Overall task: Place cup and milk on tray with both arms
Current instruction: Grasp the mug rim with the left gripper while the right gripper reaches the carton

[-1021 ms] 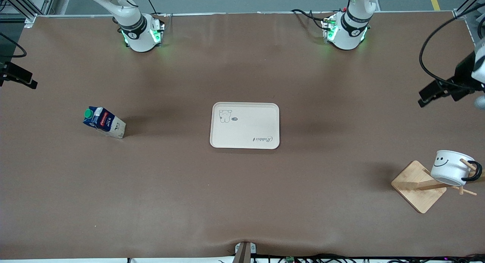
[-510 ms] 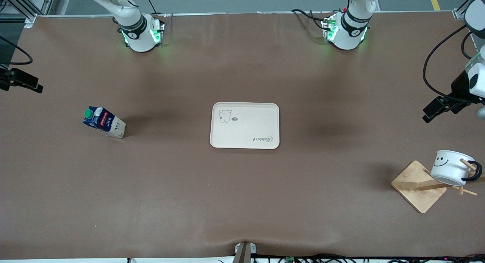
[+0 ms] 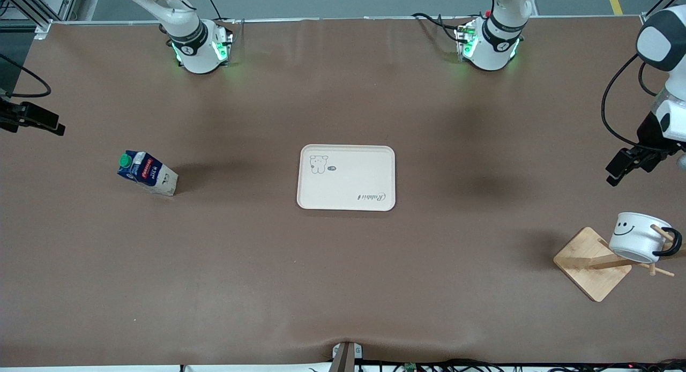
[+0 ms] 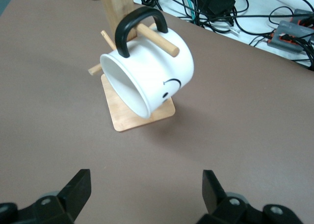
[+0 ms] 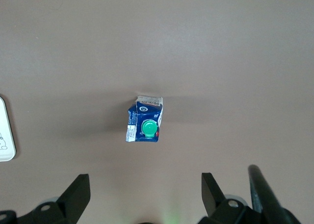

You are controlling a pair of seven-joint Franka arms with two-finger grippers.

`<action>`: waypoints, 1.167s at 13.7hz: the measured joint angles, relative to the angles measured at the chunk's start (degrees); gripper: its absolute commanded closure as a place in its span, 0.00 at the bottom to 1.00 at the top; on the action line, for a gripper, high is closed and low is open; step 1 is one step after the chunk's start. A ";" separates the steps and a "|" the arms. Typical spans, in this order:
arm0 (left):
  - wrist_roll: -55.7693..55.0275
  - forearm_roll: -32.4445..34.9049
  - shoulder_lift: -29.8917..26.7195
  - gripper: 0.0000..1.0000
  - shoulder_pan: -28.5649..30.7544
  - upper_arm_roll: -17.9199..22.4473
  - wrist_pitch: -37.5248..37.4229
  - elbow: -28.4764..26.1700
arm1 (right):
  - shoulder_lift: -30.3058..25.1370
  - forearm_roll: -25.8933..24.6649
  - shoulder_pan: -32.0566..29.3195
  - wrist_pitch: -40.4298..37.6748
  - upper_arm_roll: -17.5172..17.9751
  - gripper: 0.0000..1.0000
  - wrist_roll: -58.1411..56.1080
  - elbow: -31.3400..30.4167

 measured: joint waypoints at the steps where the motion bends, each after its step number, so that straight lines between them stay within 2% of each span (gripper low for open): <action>1: 1.55 0.00 0.50 0.00 0.71 0.00 2.37 -0.78 | 0.01 0.00 0.00 0.00 -0.01 0.00 0.00 0.03; 6: 11.08 -1.55 5.09 0.00 3.00 0.03 11.64 -1.36 | 0.64 0.00 0.00 0.00 -0.01 0.00 0.00 0.03; 10: 21.70 -11.05 7.74 0.00 3.03 -0.15 16.38 -1.31 | 1.49 0.00 0.07 -0.05 0.01 0.00 -0.02 0.03; 14: 34.10 -21.87 9.14 0.00 3.00 -0.64 17.16 -0.48 | 2.25 0.00 0.14 -0.05 0.01 0.00 -0.02 0.03; 16: 41.07 -27.22 9.96 0.05 2.97 -0.76 17.16 0.33 | 3.70 0.00 0.09 0.03 -0.05 0.00 -0.02 0.01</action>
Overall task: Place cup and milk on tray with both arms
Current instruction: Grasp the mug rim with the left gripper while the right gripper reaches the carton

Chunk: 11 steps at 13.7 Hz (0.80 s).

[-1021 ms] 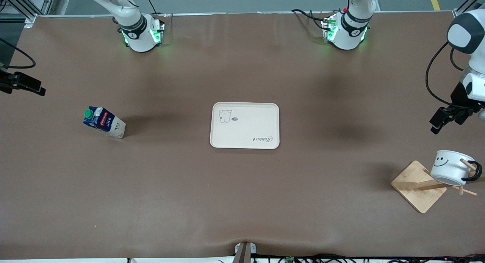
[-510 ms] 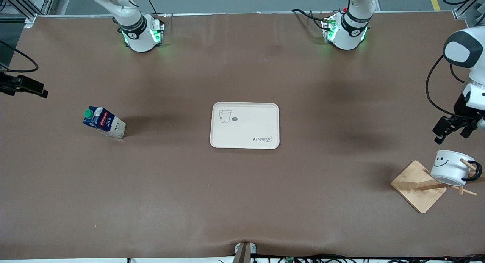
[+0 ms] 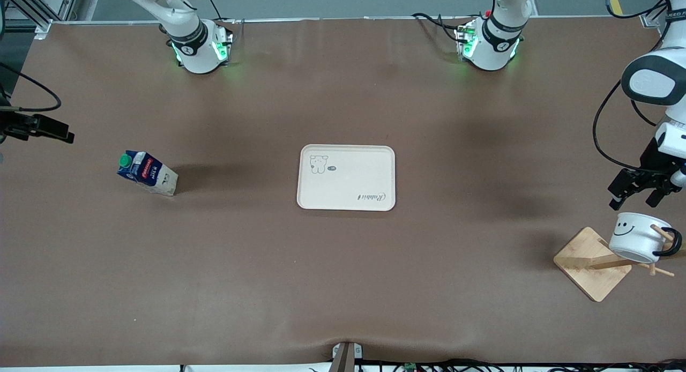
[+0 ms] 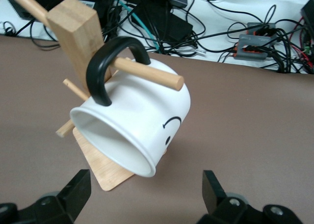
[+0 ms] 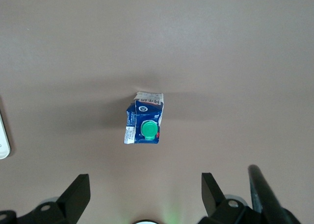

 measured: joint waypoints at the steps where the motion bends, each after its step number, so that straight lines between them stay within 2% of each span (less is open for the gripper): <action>1: 3.55 -2.60 0.61 0.08 0.00 0.00 0.00 0.55 | 1.19 0.00 -0.04 0.01 -0.04 0.00 0.00 -0.03; 5: 12.95 -10.87 3.02 0.32 -0.01 -0.02 0.01 2.43 | 6.60 -0.12 -0.29 4.10 -0.12 0.00 0.00 -0.01; 8: 13.55 -11.43 3.42 0.52 -0.09 -0.06 0.01 3.18 | 7.55 -0.10 -0.60 4.28 -0.25 0.00 0.01 -0.48; 11: 15.78 -11.51 3.63 0.65 -0.11 -0.12 0.01 3.43 | 7.98 -0.08 -0.58 4.27 -0.24 0.00 0.01 -1.94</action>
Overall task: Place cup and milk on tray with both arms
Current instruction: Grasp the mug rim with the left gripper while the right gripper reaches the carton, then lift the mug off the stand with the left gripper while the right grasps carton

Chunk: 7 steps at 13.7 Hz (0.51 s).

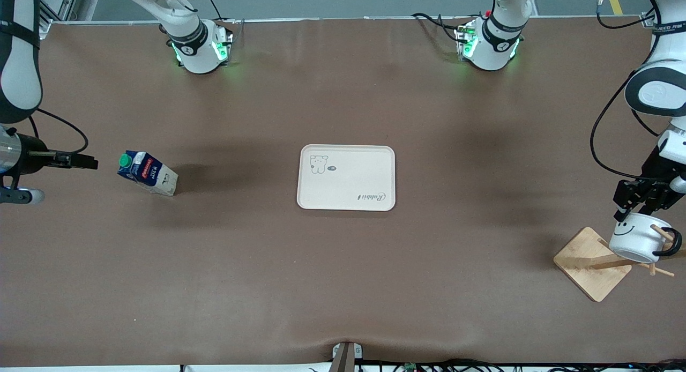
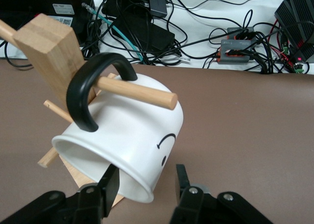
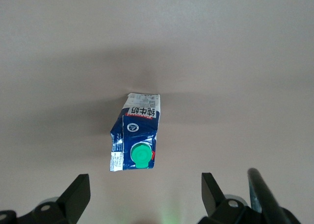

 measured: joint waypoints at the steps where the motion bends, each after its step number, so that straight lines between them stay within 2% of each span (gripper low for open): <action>1: 0.74 -0.02 0.10 0.73 -0.01 -0.01 0.00 0.08 | 0.05 0.02 0.06 -0.06 0.09 0.00 0.00 -0.18; 4: 1.62 -0.05 0.28 0.96 -0.11 -0.58 -0.02 0.30 | 0.06 0.29 0.93 0.87 0.37 0.00 0.10 -1.90; 5: 1.65 -0.05 0.28 1.00 -0.19 -1.03 -0.02 0.35 | 0.07 0.65 0.91 2.37 0.30 0.00 0.14 -3.54; 7: 1.89 -0.05 0.26 1.00 -0.35 -1.62 0.01 0.44 | 0.06 1.19 0.49 4.75 0.02 0.00 0.29 -6.67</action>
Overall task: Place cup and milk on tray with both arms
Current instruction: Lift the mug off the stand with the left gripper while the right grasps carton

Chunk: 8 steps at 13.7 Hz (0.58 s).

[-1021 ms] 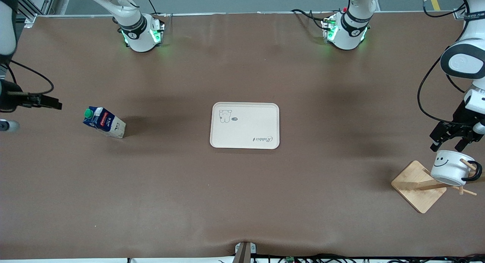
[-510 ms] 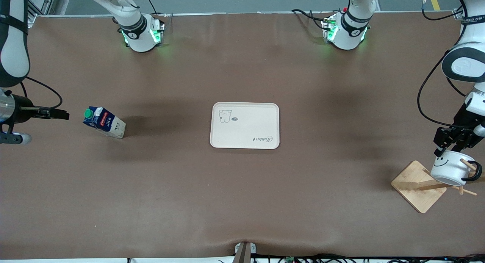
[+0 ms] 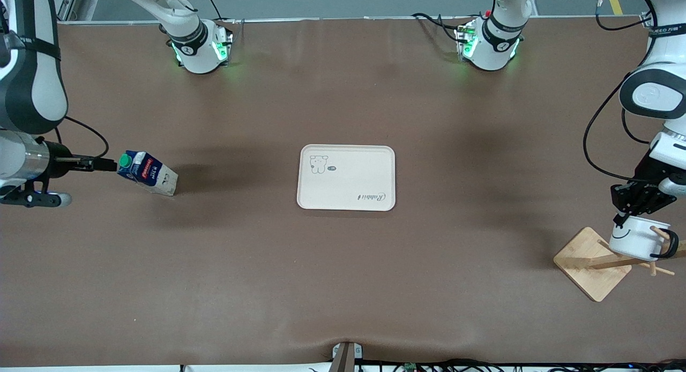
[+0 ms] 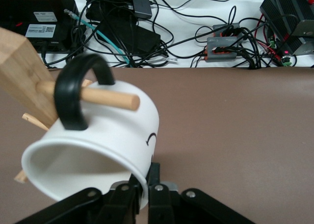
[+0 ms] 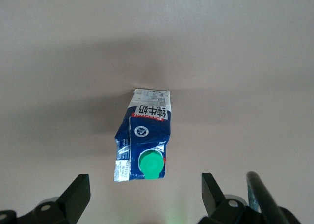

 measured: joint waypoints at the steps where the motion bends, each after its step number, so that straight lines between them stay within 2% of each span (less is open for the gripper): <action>1: 0.59 0.00 -0.04 1.00 0.00 -0.16 0.00 0.15 | -0.01 0.12 -0.29 0.38 -0.07 0.00 0.78 -0.93; 5: 2.17 0.00 -1.34 1.00 0.00 -0.45 -2.04 0.45 | -0.28 0.64 -0.23 1.44 0.12 0.00 6.64 -3.58; 8: 2.19 0.00 -4.31 1.00 -0.03 -0.57 -8.78 0.54 | -1.23 1.19 -0.23 7.11 0.15 0.00 7.38 -9.23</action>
